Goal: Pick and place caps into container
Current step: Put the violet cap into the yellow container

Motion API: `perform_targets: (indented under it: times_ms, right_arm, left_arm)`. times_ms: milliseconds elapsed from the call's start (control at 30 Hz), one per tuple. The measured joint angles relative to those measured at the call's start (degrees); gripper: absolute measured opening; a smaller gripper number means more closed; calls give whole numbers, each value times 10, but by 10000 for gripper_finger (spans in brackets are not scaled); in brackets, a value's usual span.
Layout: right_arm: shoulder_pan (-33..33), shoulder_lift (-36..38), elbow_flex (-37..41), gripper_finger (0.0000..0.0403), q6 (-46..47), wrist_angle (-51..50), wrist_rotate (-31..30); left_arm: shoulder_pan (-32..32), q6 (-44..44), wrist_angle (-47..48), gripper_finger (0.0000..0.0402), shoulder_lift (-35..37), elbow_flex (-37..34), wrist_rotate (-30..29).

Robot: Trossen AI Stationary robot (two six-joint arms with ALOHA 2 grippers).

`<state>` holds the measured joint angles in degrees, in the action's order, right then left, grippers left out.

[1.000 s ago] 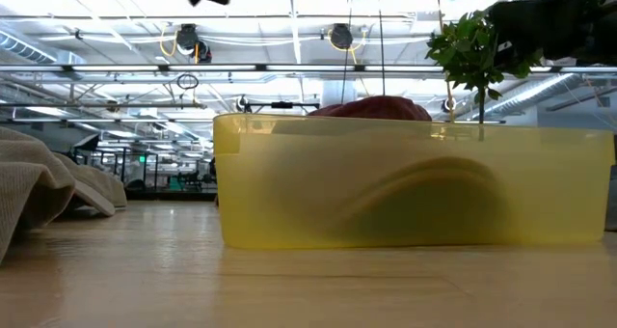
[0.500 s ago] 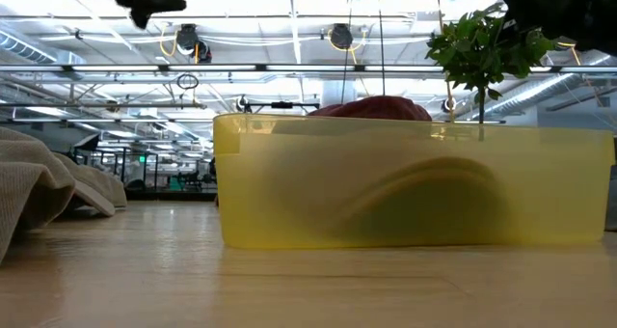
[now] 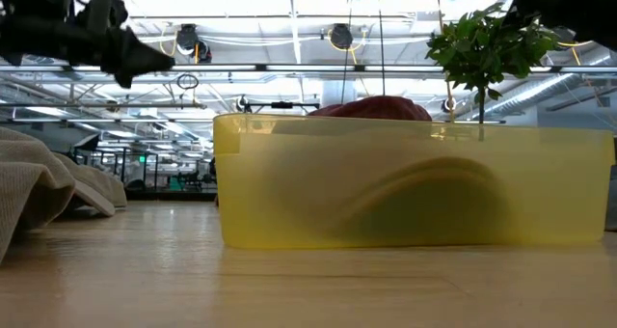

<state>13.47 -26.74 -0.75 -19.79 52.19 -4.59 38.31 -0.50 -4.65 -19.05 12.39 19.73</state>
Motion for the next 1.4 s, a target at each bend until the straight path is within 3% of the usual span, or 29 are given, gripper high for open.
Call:
perform_targets:
  times_ms: [100, 300, 533, 667, 800, 967, 1267, 1400]
  right_arm:
    - [0, 0, 0, 0, 0, 3, -12]
    - [0, 0, 0, 0, 12, -17, -106]
    - [0, -5, 0, 0, -11, -33, -127]
    - [-4, -6, -2, 0, 2, -32, -180]
    - [-30, -16, -36, 0, 33, -74, -193]
    - [-99, -77, -191, 0, 109, -294, -175]
    - [-265, -346, -498, 0, 136, -478, -8]
    - [-330, -488, -629, 0, 146, -541, 70]
  left_arm:
    - [0, 4, -53, 4, 5, -53, -14]
    - [0, 8, -135, 5, 17, -117, -19]
    - [0, 3, -115, 8, 11, -118, -22]
    - [0, 3, -123, 3, 11, -118, -21]
    - [0, 7, -121, 10, 11, -118, -57]
    - [0, -3, -120, 26, 11, -117, -84]
    - [0, 3, -92, 4, 0, -117, -104]
    - [0, -1, -78, 15, -1, -117, -108]
